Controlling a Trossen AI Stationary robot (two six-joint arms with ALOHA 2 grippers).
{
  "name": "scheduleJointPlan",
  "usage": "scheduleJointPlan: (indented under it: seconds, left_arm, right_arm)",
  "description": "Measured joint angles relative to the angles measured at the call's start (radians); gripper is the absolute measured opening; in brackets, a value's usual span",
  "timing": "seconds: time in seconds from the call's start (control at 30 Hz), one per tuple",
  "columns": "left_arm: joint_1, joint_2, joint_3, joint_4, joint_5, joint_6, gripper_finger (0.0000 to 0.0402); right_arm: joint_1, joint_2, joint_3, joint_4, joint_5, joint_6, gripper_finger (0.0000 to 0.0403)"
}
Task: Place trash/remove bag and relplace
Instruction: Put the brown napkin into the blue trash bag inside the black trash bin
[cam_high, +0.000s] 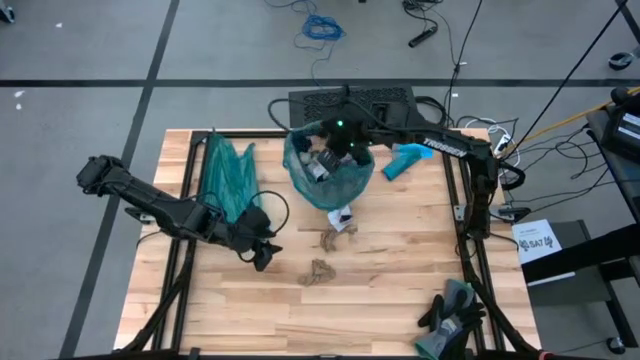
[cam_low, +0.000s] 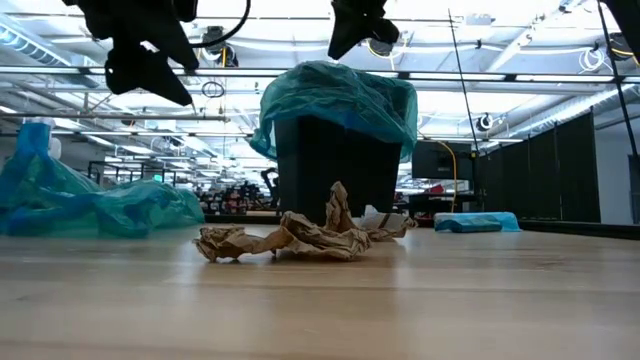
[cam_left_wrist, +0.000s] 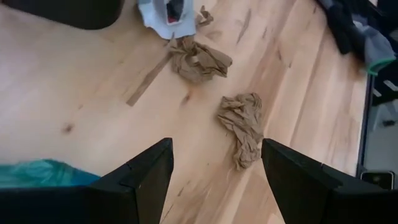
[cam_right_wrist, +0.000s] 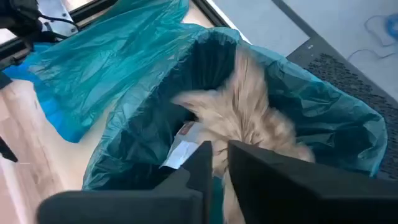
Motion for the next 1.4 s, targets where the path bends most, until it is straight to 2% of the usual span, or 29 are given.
scheduleJointPlan:
  seconds: [0.23, 0.37, 0.53, 0.7, 0.93, 1.1, 1.27, 1.4]
  left_arm:
    - [0.077, 0.0, 0.0, -0.002, 0.084, 0.122, 0.0244]
    - [0.123, 0.0, 0.0, -0.002, 0.123, 0.202, 0.0244]
    - [0.18, 0.0, 0.0, -0.002, 0.174, 0.302, 0.0244]
    - [0.232, 0.0, 0.0, -0.006, 0.227, 0.414, 0.0244]
    - [0.291, 0.0, 0.0, -0.038, 0.296, 0.553, 0.0244]
    - [0.304, -0.013, 0.0, -0.106, 0.326, 0.635, 0.0244]
    - [0.303, -0.051, 0.0, -0.17, 0.326, 0.647, 0.0244]
    - [0.301, -0.109, 0.001, -0.205, 0.326, 0.64, 0.0244]
  right_arm:
    - [-0.012, -0.002, 0.0, -0.021, -0.023, 0.045, 0.0115]
    - [0.038, -0.02, 0.0, -0.098, -0.02, 0.055, 0.0136]
    - [0.139, -0.062, 0.0, -0.154, -0.019, 0.139, 0.0141]
    - [0.275, -0.078, 0.0, -0.209, 0.086, 0.27, 0.014]
    - [0.444, -0.01, -0.012, -0.255, 0.139, 0.364, 0.014]
    - [0.499, 0.049, -0.091, -0.148, 0.117, 0.427, 0.0139]
    - [0.51, 0.09, -0.259, 0.106, 0.003, 0.468, 0.0139]
    - [0.509, 0.1, -0.413, 0.273, -0.041, 0.557, 0.0139]
